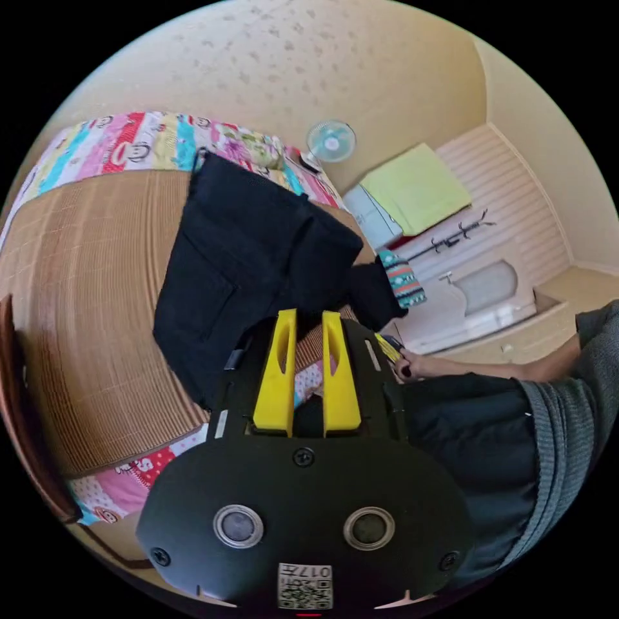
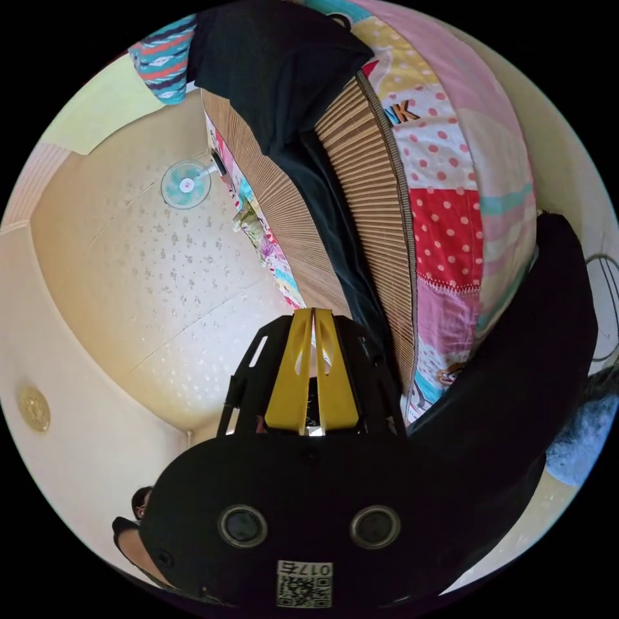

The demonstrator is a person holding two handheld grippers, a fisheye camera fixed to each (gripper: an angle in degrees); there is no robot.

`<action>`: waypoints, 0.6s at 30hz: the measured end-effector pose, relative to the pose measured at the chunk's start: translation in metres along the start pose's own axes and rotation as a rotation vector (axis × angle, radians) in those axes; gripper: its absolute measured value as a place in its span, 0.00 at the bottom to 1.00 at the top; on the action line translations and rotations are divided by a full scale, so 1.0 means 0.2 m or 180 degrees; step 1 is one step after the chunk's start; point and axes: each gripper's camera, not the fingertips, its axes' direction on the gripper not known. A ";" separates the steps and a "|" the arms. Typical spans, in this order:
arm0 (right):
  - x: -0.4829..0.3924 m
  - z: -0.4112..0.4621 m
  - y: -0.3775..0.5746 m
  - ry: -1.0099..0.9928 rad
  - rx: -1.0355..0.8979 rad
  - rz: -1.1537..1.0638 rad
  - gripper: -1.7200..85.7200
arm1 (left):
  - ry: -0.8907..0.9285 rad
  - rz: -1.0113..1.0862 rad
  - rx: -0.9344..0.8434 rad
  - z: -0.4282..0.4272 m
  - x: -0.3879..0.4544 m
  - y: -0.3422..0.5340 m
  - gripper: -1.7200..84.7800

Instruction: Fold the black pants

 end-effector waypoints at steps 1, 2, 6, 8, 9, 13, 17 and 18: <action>0.00 -0.02 -0.03 -0.0041 -0.0004 0.0015 0.02 | 0.0018 -0.0100 -0.0074 0.12 -0.02 0.01 0.11; 0.00 -0.04 -0.04 -0.0066 -0.0001 0.0029 0.02 | 0.0000 -0.0193 -0.0072 0.17 -0.04 0.02 0.12; 0.01 -0.19 -0.12 -0.0245 0.0088 0.0091 0.03 | -0.0402 -0.1239 -0.0047 0.42 -0.37 0.16 0.18; 0.02 -0.27 -0.15 -0.0243 0.0146 0.0145 0.03 | -0.0586 -0.1795 -0.0130 0.52 -0.57 0.26 0.21; 0.02 -0.32 -0.16 -0.0243 0.0198 0.0179 0.03 | -0.0606 -0.2178 -0.0172 0.59 -0.71 0.33 0.23; 0.00 -0.50 -0.19 -0.0298 0.0326 0.0270 0.03 | -0.0321 -0.2866 -0.0204 0.82 -1.03 0.53 0.24; -0.05 -0.61 -0.26 -0.0174 0.0307 0.0243 0.03 | -0.0022 -0.2780 -0.0281 1.03 -1.12 0.58 0.16; -0.07 -0.63 -0.28 -0.0089 0.0267 0.0243 0.03 | 0.0057 -0.2732 -0.0304 1.07 -1.13 0.59 0.12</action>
